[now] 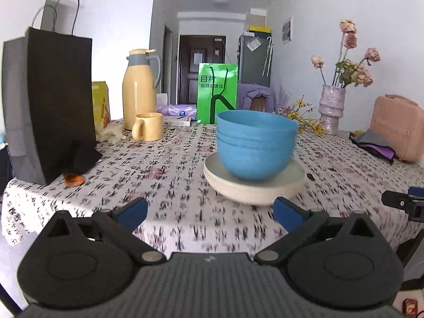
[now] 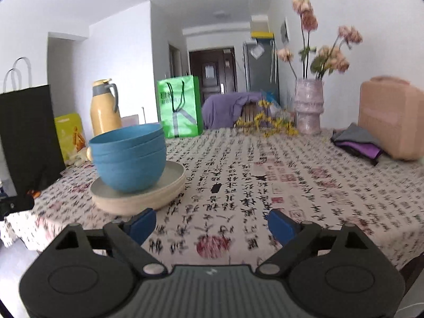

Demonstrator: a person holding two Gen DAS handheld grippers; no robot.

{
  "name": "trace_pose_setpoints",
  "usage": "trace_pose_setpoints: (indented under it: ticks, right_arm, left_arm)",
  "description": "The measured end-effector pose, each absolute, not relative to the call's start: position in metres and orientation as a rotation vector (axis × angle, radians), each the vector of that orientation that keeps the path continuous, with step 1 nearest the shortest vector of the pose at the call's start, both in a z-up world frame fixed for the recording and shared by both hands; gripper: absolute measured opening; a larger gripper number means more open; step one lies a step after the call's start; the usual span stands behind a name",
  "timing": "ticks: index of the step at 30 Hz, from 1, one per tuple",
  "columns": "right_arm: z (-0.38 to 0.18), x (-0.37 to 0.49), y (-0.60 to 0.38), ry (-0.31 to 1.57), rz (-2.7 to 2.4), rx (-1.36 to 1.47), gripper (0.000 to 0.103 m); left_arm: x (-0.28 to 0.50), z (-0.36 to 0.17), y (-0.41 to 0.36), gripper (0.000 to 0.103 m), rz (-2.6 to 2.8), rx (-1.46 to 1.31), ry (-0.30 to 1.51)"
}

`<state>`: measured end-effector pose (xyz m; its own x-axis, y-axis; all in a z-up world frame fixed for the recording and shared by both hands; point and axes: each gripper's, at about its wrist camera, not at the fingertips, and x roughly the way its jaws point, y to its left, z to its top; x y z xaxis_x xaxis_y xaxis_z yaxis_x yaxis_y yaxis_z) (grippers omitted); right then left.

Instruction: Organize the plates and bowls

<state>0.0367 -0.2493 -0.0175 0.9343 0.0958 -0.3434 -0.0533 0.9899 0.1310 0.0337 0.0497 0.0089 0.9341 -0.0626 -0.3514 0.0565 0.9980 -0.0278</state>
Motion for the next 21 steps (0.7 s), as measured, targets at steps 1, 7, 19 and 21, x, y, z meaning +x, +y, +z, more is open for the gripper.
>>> trace_pose_setpoints:
  ticks: [1, 7, 19, 21]
  right_arm:
    - [-0.021, 0.028, -0.248, 0.347, 0.079, 0.1, 0.092]
    - [-0.051, -0.011, -0.24, 0.371, 0.076, 0.074, 0.092]
    - [-0.055, -0.018, -0.238, 0.355, 0.075, 0.1, 0.092]
    - [-0.055, -0.017, -0.24, 0.357, 0.076, 0.115, 0.092]
  left_arm:
    - [0.028, 0.005, 0.047, 0.103, -0.066, -0.005, 0.356]
    - [-0.002, -0.023, 0.041, 0.103, -0.041, -0.031, 0.33]
    - [-0.003, -0.026, 0.041, 0.103, -0.052, -0.036, 0.326]
    - [-0.003, -0.025, 0.04, 0.103, -0.055, -0.032, 0.325]
